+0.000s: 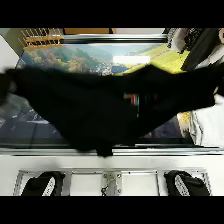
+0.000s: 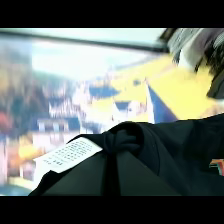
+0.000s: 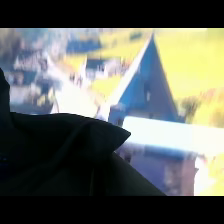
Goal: Fold the clothes and pants, and hang the long-sleeved shirts on hangers.
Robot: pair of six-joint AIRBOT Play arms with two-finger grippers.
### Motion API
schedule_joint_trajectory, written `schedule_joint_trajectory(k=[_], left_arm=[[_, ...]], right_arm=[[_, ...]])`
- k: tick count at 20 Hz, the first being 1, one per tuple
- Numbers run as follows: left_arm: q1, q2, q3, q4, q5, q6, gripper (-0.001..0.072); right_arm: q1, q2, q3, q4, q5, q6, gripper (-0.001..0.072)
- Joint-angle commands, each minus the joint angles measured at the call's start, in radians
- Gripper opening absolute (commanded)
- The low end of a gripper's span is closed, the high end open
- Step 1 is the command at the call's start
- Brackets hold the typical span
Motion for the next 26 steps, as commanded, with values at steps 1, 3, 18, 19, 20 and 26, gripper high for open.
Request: schedule_joint_trajectory(k=[1, 3, 18, 19, 20, 26], left_arm=[[0.001, -0.048, -0.261, -0.006, -0.001, -0.054, 0.0008], [-0.009, -0.171, -0.36, -0.006, 0.103, -0.045, 0.0008], [0.297, -0.559, -0.475, -0.028, 0.008, 0.129, 0.0587], [0.298, -0.547, -0.539, -0.028, 0.031, 0.129, 0.0587], [0.298, -0.542, -0.599, -0.035, 0.056, 0.129, 0.0587], [0.192, -0.631, -0.732, -0.038, 0.101, 0.129, 0.0587]], right_arm=[[0.001, -0.001, -0.236, -0.042, 0.01, 0.079, 0.0013], [0.001, -0.047, -0.378, -0.029, -0.165, 0.076, 0.0015], [-0.065, -0.194, -0.281, -0.028, -0.179, 0.066, 0.0717], [-0.065, -0.194, -0.285, -0.028, -0.171, 0.066, 0.0717], [-0.065, -0.193, -0.289, -0.024, -0.173, 0.066, 0.0717], [-0.065, -0.197, -0.289, 0.04, -0.182, 0.065, 0.0717]])
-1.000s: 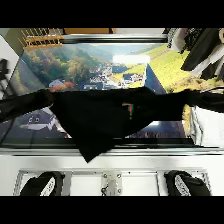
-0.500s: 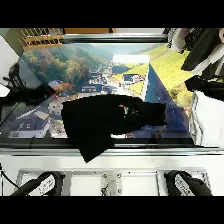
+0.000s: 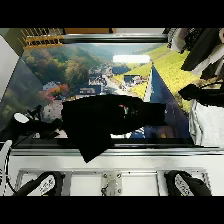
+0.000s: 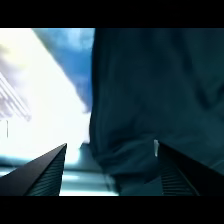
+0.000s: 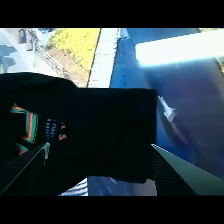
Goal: Fold the clothes and pants, and hang the long-sleeved shirts on hangers.
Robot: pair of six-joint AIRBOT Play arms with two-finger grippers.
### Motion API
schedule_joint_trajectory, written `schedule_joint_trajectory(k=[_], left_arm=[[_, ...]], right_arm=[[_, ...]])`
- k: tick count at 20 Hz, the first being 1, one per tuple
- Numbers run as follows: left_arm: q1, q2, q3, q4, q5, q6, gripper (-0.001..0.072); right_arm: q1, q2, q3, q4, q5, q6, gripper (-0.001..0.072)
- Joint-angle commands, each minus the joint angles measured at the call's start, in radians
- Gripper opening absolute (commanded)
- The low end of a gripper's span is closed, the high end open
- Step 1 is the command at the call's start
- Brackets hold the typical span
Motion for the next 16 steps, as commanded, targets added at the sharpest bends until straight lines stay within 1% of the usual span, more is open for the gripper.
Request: schedule_joint_trajectory(k=[1, 3, 6, 7, 8, 9, 10, 12, 14, 16], left_arm=[[-0.094, -0.059, -0.056, -0.001, 0.021, 0.003, 0.0587], [-0.168, -0.091, -0.056, -0.001, 0.053, 0.0, 0.0587], [-0.256, -0.108, -0.055, -0.04, 0.123, -0.02, 0.0585], [-0.273, -0.101, -0.055, -0.055, 0.159, -0.032, 0.047], [-0.282, -0.085, -0.055, -0.053, 0.186, -0.05, 0.0203], [-0.283, -0.06, -0.055, -0.053, 0.208, -0.051, 0.0009], [-0.282, -0.029, -0.055, -0.05, 0.222, -0.051, 0.0008], [-0.282, 0.044, -0.056, -0.051, 0.229, -0.051, 0.0008], [-0.282, 0.11, -0.056, -0.05, 0.228, -0.051, 0.0008], [-0.283, 0.159, -0.056, -0.05, 0.229, -0.051, 0.0008]], right_arm=[[0.0, -0.003, 0.0, 0.025, 0.01, -0.001, 0.0717], [0.0, -0.002, 0.0, 0.025, 0.01, -0.001, 0.0717], [0.0, -0.003, -0.001, 0.024, 0.011, -0.001, 0.0717], [0.0, -0.007, -0.001, 0.024, 0.013, 0.0, 0.0717], [0.001, -0.015, -0.003, 0.024, 0.015, 0.0, 0.0716], [0.003, -0.025, -0.01, 0.02, 0.017, 0.002, 0.0714], [0.012, -0.042, -0.021, -0.003, 0.017, 0.034, 0.0712], [0.049, -0.094, -0.047, -0.106, 0.017, 0.125, 0.0706], [0.108, -0.184, -0.074, -0.225, 0.004, 0.253, 0.0706], [0.161, -0.297, -0.076, -0.246, -0.05, 0.337, 0.0706]])
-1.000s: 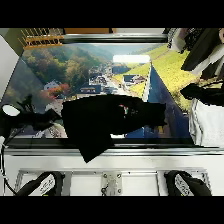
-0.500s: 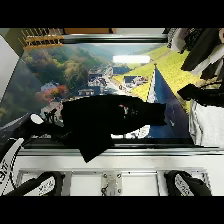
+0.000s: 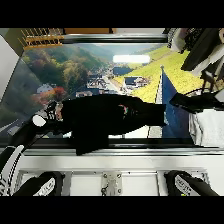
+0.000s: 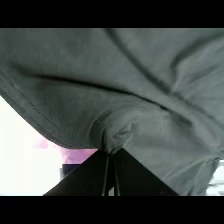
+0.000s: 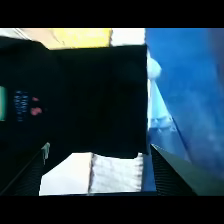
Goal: Fold the clothes and pants, and hang the long-sleeved shirts on hangers.
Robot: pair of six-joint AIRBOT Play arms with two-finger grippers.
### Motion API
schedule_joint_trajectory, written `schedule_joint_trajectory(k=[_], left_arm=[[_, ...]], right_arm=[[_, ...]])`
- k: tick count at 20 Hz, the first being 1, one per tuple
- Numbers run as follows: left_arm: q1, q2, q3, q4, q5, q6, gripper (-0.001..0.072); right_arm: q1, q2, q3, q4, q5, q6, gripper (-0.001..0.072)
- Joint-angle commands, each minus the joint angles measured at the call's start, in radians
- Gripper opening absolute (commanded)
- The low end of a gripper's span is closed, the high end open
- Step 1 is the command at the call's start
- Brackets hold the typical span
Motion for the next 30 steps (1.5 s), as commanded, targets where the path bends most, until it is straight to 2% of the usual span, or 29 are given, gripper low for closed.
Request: schedule_joint_trajectory(k=[1, 5, 6, 7, 9, 10, 11, 12, 15, 19, 24, 27, 30], left_arm=[[-0.004, 0.09, 0.001, -0.007, 0.013, -0.003, 0.0008], [-0.004, 0.12, 0.001, -0.007, 0.01, -0.003, 0.0008], [-0.004, 0.12, 0.0, -0.007, 0.01, -0.003, 0.0008], [-0.004, 0.119, 0.0, -0.007, 0.01, -0.003, 0.0008], [-0.004, 0.119, 0.0, -0.007, 0.01, -0.003, 0.0008], [-0.004, 0.119, 0.0, -0.007, 0.01, -0.003, 0.0008], [-0.004, 0.119, 0.001, -0.007, 0.01, -0.003, 0.0008], [-0.003, 0.12, 0.001, -0.005, 0.01, -0.003, 0.0008], [0.01, 0.12, 0.073, 0.01, -0.025, -0.003, 0.0008], [0.104, 0.184, 0.437, -0.023, -0.168, -0.003, 0.0008], [0.144, 0.383, 0.845, -0.086, -0.125, -0.005, 0.0008], [0.144, 0.505, 0.95, -0.085, -0.088, -0.005, 0.0008], [0.144, 0.592, 1.003, -0.084, -0.064, -0.036, 0.0008]], right_arm=[[0.091, -0.17, -0.016, -0.096, -0.091, 0.188, 0.0705], [0.153, -0.327, -0.014, -0.095, -0.259, 0.34, 0.0706], [0.157, -0.344, -0.014, -0.095, -0.277, 0.354, 0.0705], [0.157, -0.357, -0.014, -0.095, -0.286, 0.354, 0.0674], [0.156, -0.359, -0.013, -0.097, -0.29, 0.339, 0.0337], [0.156, -0.356, -0.011, -0.097, -0.294, 0.316, 0.0229], [0.155, -0.35, -0.009, -0.104, -0.293, 0.296, 0.0091], [0.155, -0.338, -0.003, -0.112, -0.291, 0.27, 0.0015], [0.136, -0.257, 0.064, -0.157, -0.262, 0.197, 0.0014], [0.073, -0.087, 0.347, -0.155, -0.149, 0.034, 0.0014], [0.069, 0.145, 0.636, -0.152, -0.168, 0.014, 0.0014], [0.068, 0.279, 0.661, -0.152, -0.232, 0.014, 0.0014], [0.068, 0.379, 0.661, -0.152, -0.237, 0.014, 0.0014]])
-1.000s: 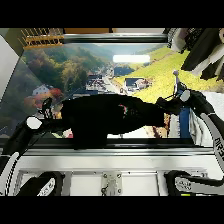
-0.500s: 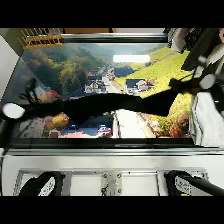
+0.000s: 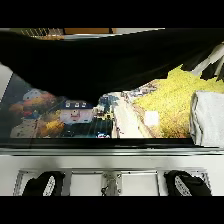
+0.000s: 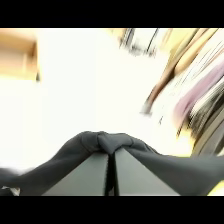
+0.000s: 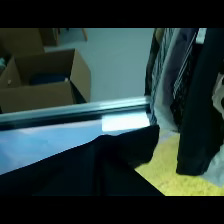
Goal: Fold the clothes and pants, and hang the long-sleeved shirts on hangers.
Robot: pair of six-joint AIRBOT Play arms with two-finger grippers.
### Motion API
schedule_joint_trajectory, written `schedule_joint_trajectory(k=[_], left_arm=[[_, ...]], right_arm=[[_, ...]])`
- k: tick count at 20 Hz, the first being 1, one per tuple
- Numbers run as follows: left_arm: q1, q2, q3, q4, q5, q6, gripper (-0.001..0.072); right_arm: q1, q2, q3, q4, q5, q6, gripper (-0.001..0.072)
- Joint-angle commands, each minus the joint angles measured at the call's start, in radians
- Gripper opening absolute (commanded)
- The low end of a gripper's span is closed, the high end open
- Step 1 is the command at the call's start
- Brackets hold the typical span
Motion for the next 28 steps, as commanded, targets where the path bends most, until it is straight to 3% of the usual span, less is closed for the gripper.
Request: schedule_joint_trajectory(k=[1, 6, 10, 12, 16, 21, 25, 28], left_arm=[[0.003, 0.103, 0.093, -0.003, 0.03, -0.031, 0.0008], [0.003, 0.107, 0.154, -0.004, 0.021, -0.074, 0.0008], [0.003, -0.006, 0.171, -0.004, -0.087, -0.074, 0.0008], [0.003, -0.092, 0.126, -0.003, -0.144, -0.073, 0.0008], [-0.011, -0.311, -0.048, -0.003, -0.137, -0.063, 0.0008], [-0.107, -0.714, -0.137, 0.003, 0.042, 0.074, 0.0008], [-0.134, -1.071, 0.062, -0.008, 0.062, 0.078, 0.0008], [-0.134, -1.236, 0.209, -0.033, 0.042, 0.077, 0.0008]], right_arm=[[-0.001, 0.125, 0.023, 0.001, -0.026, -0.006, 0.0014], [0.0, 0.194, 0.023, 0.001, -0.005, -0.006, 0.0013], [0.0, 0.156, 0.023, 0.002, 0.14, -0.006, 0.0014], [0.0, 0.074, 0.02, 0.01, 0.225, -0.006, 0.0013], [0.002, -0.222, 0.02, 0.015, 0.386, -0.012, 0.0013], [0.016, -0.639, 0.022, 0.012, 0.307, -0.074, 0.0013], [0.037, -0.838, 0.024, 0.016, 0.115, -0.055, 0.0014], [0.038, -0.897, 0.024, 0.035, -0.011, -0.044, 0.0014]])
